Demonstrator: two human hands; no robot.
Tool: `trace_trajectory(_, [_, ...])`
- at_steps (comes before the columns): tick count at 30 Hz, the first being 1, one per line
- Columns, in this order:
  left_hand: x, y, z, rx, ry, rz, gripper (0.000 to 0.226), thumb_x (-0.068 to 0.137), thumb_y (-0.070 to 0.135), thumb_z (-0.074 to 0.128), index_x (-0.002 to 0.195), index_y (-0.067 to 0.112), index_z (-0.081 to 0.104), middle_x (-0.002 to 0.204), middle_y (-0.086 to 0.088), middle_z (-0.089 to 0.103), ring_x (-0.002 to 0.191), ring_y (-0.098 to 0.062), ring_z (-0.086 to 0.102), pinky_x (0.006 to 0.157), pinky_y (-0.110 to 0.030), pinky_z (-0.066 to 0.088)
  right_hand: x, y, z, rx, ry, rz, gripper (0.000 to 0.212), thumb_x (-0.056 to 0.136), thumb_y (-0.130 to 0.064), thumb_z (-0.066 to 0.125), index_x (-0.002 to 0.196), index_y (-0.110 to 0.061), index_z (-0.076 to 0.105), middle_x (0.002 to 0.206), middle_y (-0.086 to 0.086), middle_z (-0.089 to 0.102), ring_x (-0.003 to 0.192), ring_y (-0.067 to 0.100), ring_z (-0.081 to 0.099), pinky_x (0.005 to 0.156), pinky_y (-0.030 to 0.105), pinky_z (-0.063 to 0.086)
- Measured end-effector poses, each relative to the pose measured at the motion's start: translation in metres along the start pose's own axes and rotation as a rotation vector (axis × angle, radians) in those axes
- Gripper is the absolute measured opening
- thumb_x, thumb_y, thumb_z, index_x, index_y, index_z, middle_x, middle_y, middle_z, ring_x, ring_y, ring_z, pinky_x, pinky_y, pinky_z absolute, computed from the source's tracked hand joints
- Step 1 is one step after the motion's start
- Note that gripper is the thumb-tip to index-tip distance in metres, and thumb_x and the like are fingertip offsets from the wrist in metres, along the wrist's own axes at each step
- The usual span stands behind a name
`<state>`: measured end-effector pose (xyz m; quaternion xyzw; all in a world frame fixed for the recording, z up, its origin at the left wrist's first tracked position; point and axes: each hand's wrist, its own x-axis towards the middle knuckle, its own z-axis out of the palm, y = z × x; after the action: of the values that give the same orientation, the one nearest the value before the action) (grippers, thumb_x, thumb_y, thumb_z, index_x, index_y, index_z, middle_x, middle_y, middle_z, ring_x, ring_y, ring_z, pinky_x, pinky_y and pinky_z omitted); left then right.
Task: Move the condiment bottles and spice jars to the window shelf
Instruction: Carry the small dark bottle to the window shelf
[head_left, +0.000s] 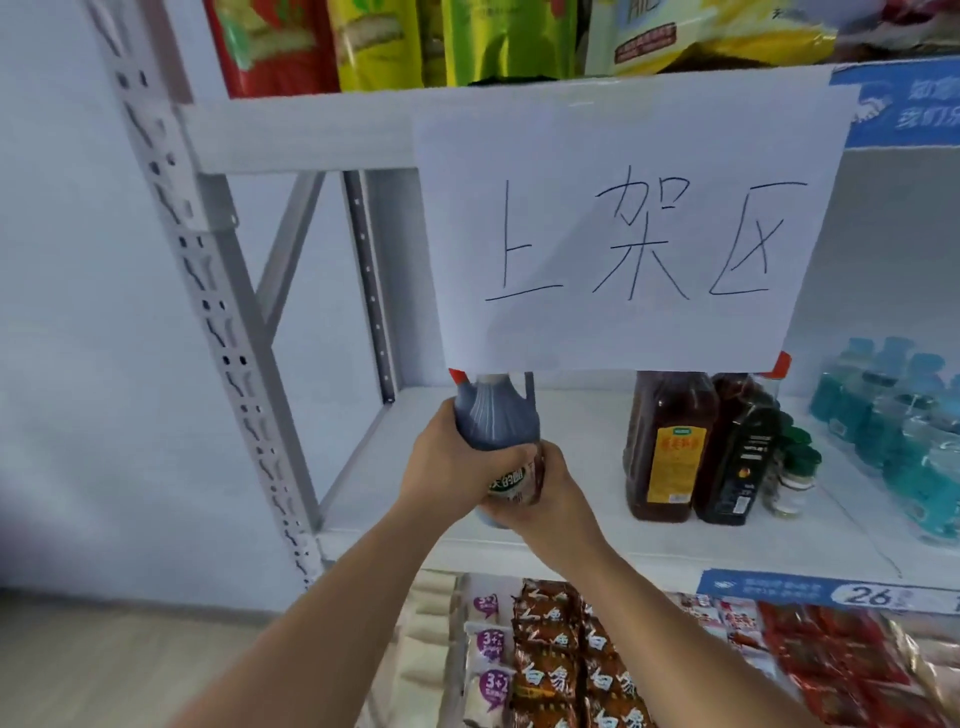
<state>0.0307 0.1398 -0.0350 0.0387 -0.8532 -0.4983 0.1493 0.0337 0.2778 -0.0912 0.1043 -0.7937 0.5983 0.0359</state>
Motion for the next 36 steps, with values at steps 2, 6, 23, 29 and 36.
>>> trace_trajectory(2, [-0.007,-0.005,-0.023,0.016,0.033,-0.017,0.063,0.057,0.047,0.091,0.105,0.028,0.056,0.094,0.011,0.069,0.085,-0.009,0.069,0.070,-0.034,0.061,-0.001,-0.005,0.020,0.013,-0.023,-0.021,0.069,0.071,-0.034,0.092,0.123,-0.037,0.047,0.106,-0.023,0.069,0.096,-0.006,0.068,0.079,0.019,0.058])
trace_trajectory(6, [-0.026,-0.028,-0.071,0.034,0.090,-0.062,0.062,0.055,0.051,0.089,0.103,0.031,0.056,0.093,0.013,0.069,0.083,-0.007,0.069,0.067,-0.032,0.060,-0.010,-0.019,0.064,0.004,-0.109,-0.046,0.067,0.067,-0.037,0.094,0.118,-0.040,0.050,0.102,-0.030,0.068,0.093,-0.008,0.068,0.075,0.016,0.056])
trace_trajectory(23, [-0.123,-0.146,-0.386,0.153,0.511,-0.255,0.062,0.050,0.060,0.085,0.099,0.039,0.054,0.087,0.019,0.071,0.079,-0.002,0.070,0.071,-0.036,0.064,-0.080,-0.143,0.390,0.141,-0.477,-0.190,0.064,0.061,-0.038,0.094,0.113,-0.039,0.056,0.100,-0.023,0.074,0.086,-0.001,0.072,0.077,0.030,0.061])
trace_trajectory(29, [-0.163,-0.188,-0.484,0.198,0.673,-0.344,0.062,0.049,0.064,0.086,0.098,0.042,0.055,0.088,0.020,0.071,0.080,-0.001,0.070,0.073,-0.035,0.064,-0.116,-0.180,0.503,0.202,-0.612,-0.196,0.063,0.059,-0.045,0.093,0.111,-0.037,0.059,0.095,-0.021,0.074,0.082,-0.001,0.070,0.068,0.023,0.057])
trace_trajectory(36, [-0.174,-0.233,-0.562,0.216,0.841,-0.424,0.063,0.049,0.063,0.087,0.100,0.042,0.055,0.090,0.021,0.070,0.082,-0.001,0.069,0.075,-0.036,0.062,-0.119,-0.211,0.600,0.261,-0.786,-0.243,0.055,0.067,-0.029,0.095,0.110,-0.036,0.060,0.098,-0.022,0.075,0.087,-0.002,0.072,0.071,0.021,0.057])
